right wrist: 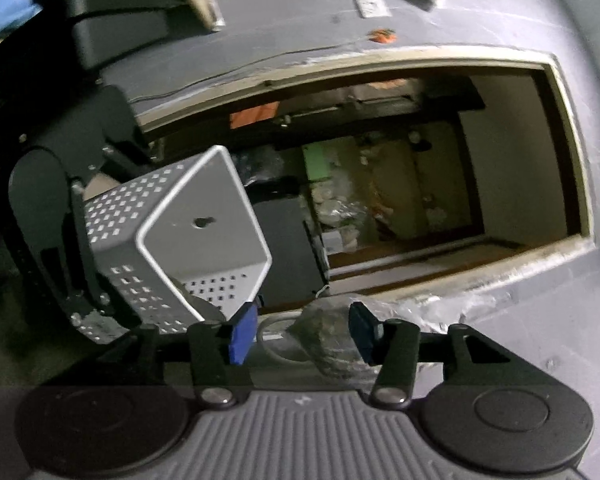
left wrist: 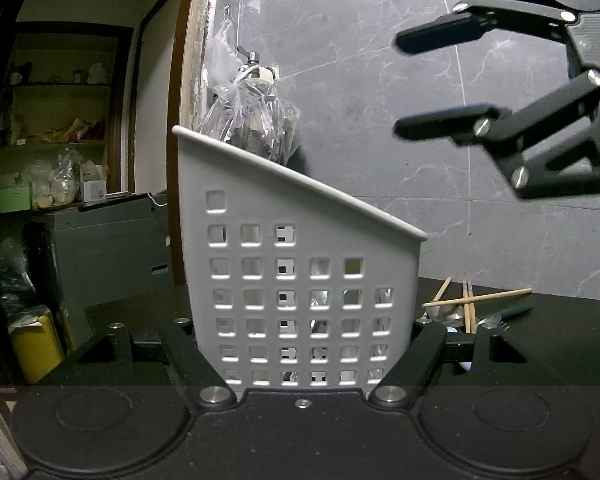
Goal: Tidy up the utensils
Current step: 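Move the right gripper back down over the utensil pile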
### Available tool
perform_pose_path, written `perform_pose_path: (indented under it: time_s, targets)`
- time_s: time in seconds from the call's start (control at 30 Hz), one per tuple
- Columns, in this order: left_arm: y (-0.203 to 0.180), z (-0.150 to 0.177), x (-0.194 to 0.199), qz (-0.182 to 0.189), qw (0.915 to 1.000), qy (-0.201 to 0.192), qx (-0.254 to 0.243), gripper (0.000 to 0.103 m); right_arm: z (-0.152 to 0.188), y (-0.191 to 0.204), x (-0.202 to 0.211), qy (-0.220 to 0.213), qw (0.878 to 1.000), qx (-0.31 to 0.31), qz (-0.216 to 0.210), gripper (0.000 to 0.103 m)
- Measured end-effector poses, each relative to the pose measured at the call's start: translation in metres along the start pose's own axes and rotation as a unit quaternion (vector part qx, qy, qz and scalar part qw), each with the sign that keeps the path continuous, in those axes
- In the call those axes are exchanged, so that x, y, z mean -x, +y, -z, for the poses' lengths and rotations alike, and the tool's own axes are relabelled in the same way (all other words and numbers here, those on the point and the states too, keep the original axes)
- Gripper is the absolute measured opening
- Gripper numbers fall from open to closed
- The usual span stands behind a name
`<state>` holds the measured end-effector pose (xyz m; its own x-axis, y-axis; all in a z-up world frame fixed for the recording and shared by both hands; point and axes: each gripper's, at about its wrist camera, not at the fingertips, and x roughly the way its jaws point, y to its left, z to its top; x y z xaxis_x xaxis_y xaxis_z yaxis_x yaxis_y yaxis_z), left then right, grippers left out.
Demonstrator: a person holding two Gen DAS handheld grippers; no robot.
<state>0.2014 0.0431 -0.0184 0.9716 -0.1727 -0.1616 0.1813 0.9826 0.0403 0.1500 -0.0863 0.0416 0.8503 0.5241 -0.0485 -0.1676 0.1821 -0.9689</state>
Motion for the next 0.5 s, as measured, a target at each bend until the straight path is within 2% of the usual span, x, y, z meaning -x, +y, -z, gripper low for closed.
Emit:
perform_pose_path:
  time_s: [0.1, 0.17, 0.23, 0.3, 0.43, 0.5]
  targets:
    - [-0.001, 0.000, 0.000, -0.001, 1.0000, 0.000, 0.000, 0.076, 0.007, -0.013, 0.007, 0.001, 0.999, -0.047, 0.020, 0.064]
    - [-0.001, -0.001, -0.001, -0.001, 1.0000, 0.000, 0.000, 0.076, 0.015, -0.024, 0.013, 0.005, 0.995, -0.090, 0.036, 0.079]
    - [-0.001, -0.001, -0.001, -0.001, 1.0000, 0.001, 0.000, 0.076, 0.024, -0.033, 0.020, 0.014, 0.989, -0.138, 0.048, 0.085]
    - [-0.002, -0.001, -0.001, -0.002, 1.0000, 0.002, 0.000, 0.076, 0.036, -0.039, 0.026, 0.026, 0.981, -0.189, 0.047, 0.086]
    - [-0.002, -0.001, 0.000, -0.003, 1.0000, 0.002, 0.000, 0.076, 0.064, -0.040, 0.031, 0.058, 0.963, -0.261, 0.043, 0.096]
    - [-0.002, -0.001, 0.000, -0.003, 1.0000, 0.002, 0.001, 0.076, 0.076, -0.039, 0.031, 0.080, 0.948, -0.307, 0.038, 0.098]
